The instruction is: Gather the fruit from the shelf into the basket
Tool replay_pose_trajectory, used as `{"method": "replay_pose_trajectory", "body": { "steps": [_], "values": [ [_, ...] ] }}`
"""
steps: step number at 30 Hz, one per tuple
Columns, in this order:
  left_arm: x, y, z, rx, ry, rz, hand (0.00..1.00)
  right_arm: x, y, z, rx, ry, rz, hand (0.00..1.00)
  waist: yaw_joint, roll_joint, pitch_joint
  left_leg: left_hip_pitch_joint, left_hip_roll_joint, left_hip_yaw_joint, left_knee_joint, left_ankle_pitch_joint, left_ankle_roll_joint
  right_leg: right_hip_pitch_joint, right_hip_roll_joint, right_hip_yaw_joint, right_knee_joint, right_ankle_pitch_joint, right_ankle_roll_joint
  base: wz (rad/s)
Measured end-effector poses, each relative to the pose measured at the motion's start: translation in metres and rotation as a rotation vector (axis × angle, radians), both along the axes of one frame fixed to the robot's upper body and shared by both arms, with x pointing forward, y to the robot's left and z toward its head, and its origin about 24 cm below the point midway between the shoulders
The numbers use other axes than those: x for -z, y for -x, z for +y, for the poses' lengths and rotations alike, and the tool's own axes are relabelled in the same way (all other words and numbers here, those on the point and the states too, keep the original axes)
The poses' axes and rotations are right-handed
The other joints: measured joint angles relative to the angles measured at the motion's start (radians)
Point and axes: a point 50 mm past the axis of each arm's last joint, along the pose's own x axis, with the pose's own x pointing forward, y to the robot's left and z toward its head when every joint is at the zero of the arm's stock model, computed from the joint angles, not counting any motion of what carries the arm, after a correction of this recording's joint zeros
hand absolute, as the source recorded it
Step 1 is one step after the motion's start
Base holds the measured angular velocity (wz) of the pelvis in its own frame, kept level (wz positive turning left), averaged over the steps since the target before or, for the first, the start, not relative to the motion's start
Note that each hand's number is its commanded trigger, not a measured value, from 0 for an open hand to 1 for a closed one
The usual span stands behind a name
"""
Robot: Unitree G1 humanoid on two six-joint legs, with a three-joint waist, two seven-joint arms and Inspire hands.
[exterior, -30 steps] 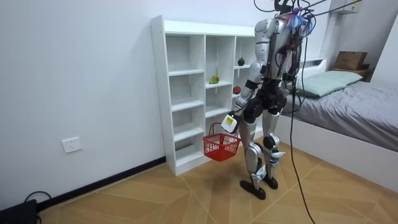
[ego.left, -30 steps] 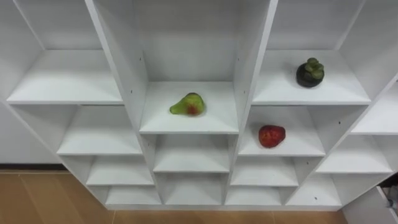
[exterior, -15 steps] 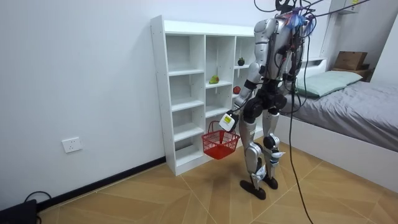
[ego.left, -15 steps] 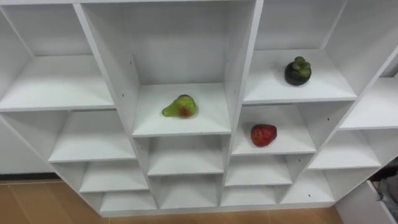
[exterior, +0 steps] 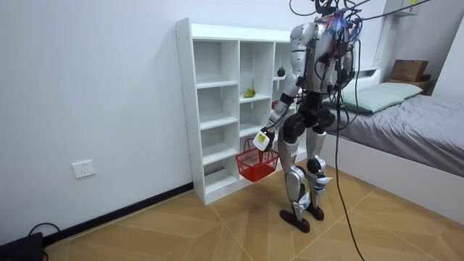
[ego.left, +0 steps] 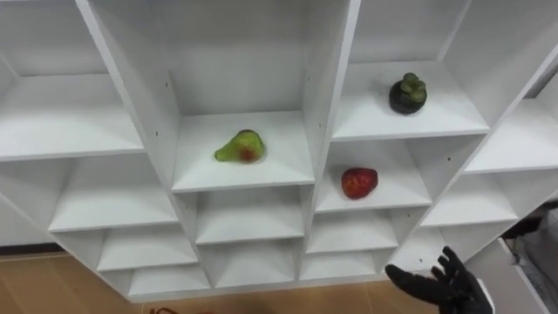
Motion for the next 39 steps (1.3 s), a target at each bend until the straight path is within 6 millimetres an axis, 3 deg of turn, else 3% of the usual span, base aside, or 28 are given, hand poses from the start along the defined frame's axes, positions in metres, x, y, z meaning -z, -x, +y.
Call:
{"method": "replay_pose_trajectory", "body": {
  "steps": [4, 8, 16, 23, 30, 39],
  "values": [
    [0.0, 0.0, 0.0, 0.006, 0.006, 0.0, 1.0, -0.011, -0.007, 0.005, -0.037, 0.027, -0.055, 0.0, 0.003, -0.002, -0.0003, 0.001, 0.001, 0.01, -0.007, 0.0, 0.0, -0.005, 0.003, 0.013, 0.001, 0.003, 0.001, -0.08],
    [0.001, 0.003, 0.0, 0.006, 0.014, 0.009, 1.0, -0.034, -0.022, 0.009, -0.082, 0.084, -0.157, 0.0, 0.002, 0.009, 0.0025, -0.002, 0.003, 0.022, -0.011, 0.0, 0.0, -0.006, 0.005, 0.013, 0.001, 0.007, 0.0, -0.09],
    [0.001, 0.006, -0.002, 0.022, -0.002, 0.023, 1.0, -0.072, -0.044, 0.02, -0.125, 0.1, -0.341, 0.0, 0.003, 0.023, -0.0008, -0.003, 0.006, 0.028, -0.01, 0.0, -0.001, -0.019, 0.008, 0.026, 0.001, 0.008, -0.001, -0.02],
    [0.001, 0.007, -0.002, 0.033, -0.02, 0.027, 1.0, -0.105, -0.056, 0.032, -0.184, 0.086, -0.497, 0.0, 0.005, 0.015, -0.0009, -0.003, 0.007, 0.032, -0.01, 0.0, -0.002, -0.018, 0.009, 0.028, 0.003, 0.01, -0.002, -0.01],
    [0.001, 0.008, -0.002, 0.032, -0.024, 0.028, 1.0, -0.115, -0.061, 0.034, -0.195, 0.106, -0.532, 0.0, 0.01, 0.014, 0.0, -0.004, 0.008, 0.036, -0.01, 0.0, -0.001, -0.021, 0.01, 0.03, 0.013, 0.01, -0.002, 0.0],
    [0.001, 0.008, -0.002, 0.032, -0.023, 0.03, 1.0, -0.144, -0.064, 0.038, -0.223, 0.124, -0.657, 0.0, 0.026, 0.014, -0.0002, -0.004, 0.008, 0.034, -0.008, 0.0, -0.001, -0.018, 0.009, 0.024, 0.016, 0.01, -0.002, 0.0]
  ]
}}
